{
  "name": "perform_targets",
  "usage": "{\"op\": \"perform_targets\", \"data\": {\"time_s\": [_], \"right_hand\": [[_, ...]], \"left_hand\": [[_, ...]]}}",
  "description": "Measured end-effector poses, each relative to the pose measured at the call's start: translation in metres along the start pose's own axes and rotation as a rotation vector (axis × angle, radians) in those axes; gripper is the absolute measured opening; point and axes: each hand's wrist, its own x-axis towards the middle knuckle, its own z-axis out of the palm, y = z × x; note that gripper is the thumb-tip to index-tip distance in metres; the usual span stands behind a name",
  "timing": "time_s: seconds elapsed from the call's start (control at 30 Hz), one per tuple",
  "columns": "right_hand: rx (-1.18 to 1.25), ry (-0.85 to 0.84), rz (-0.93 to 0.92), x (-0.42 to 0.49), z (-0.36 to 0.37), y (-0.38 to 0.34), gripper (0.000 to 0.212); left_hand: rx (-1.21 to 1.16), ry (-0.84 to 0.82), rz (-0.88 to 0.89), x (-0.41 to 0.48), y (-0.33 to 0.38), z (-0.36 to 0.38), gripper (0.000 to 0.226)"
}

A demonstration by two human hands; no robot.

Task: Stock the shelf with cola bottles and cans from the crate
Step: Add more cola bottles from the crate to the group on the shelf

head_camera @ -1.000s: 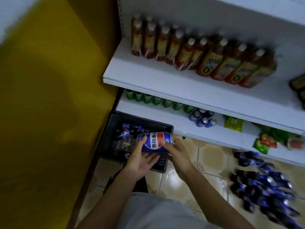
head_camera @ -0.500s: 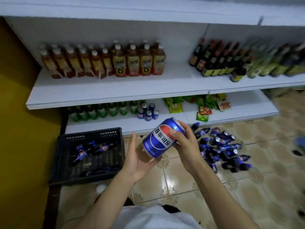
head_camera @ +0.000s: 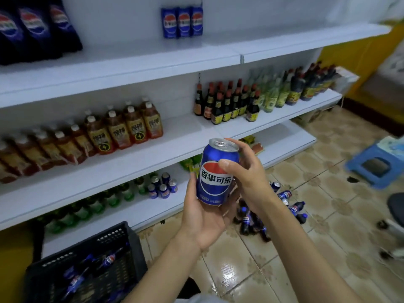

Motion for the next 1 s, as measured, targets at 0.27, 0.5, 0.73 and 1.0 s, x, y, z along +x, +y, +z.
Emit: {"op": "perform_targets", "data": {"time_s": [0.27, 0.5, 0.73, 1.0], "right_hand": [[-0.015, 0.029, -0.059, 0.115, -0.002, -0.02, 0.079], [-0.167, 0.014, -0.2, 0.219, 0.034, -0.036, 0.07], [-0.289, 0.079, -0.342, 0.303, 0.058, -0.069, 0.061], [-0.397, -0.033, -0.381, 0.423, 0.039, -0.109, 0.059]], "left_hand": [[-0.019, -0.023, 0.025, 0.098, 0.085, 0.045, 0.052], [-0.011, -0.094, 0.186, 0.164, 0.192, 0.084, 0.048], [0.1, -0.153, 0.317, 0.204, 0.266, 0.121, 0.052], [0.707, 0.148, 0.81, 0.272, 0.346, 0.145, 0.064]]}}
